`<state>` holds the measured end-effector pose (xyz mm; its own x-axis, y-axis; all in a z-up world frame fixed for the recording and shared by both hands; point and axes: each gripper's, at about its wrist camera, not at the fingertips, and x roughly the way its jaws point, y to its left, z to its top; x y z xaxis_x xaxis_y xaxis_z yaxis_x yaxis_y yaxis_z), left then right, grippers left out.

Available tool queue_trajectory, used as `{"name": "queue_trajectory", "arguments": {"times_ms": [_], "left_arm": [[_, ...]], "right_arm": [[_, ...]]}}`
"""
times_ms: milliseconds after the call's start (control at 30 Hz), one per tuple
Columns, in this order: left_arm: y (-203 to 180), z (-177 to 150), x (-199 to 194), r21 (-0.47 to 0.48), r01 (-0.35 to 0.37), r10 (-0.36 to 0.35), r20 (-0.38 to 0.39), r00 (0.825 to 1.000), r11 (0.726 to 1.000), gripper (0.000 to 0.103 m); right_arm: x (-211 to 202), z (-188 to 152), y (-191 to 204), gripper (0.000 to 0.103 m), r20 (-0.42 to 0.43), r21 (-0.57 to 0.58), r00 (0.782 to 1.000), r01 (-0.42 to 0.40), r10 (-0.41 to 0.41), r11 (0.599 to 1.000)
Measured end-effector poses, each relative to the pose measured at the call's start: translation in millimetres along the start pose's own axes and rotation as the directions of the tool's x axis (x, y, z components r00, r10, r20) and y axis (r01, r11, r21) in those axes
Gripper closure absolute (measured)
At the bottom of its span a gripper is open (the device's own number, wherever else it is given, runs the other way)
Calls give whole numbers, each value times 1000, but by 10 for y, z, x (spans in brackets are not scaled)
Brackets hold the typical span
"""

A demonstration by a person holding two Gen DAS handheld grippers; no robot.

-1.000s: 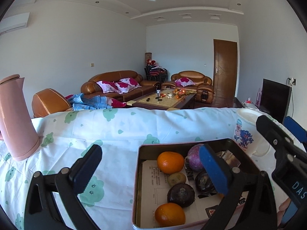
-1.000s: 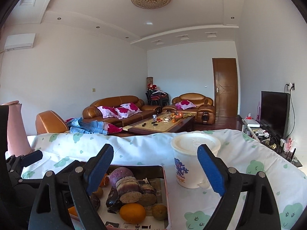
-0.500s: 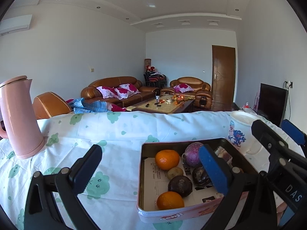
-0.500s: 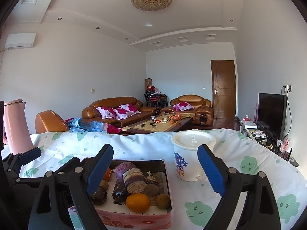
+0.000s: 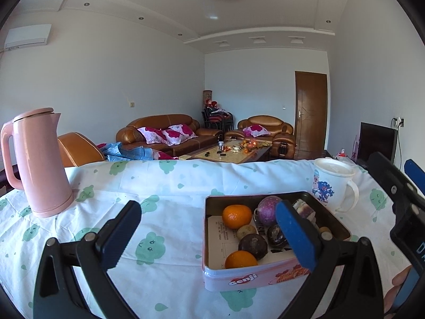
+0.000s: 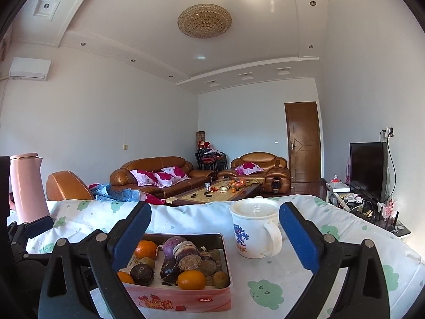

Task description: Organize fruits

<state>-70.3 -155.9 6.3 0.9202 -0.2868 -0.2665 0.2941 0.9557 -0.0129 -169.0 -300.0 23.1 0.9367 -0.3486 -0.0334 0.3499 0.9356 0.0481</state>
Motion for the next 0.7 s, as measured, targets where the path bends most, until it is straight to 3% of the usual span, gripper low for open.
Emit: {"name": "queue_trajectory", "arguments": {"times_ms": [700], "left_arm": [[-24, -24, -161, 18, -14, 14, 36, 999, 1000, 0]], "right_arm": [[-55, -30, -24, 4, 5, 5, 1000, 15, -15, 1000]]}}
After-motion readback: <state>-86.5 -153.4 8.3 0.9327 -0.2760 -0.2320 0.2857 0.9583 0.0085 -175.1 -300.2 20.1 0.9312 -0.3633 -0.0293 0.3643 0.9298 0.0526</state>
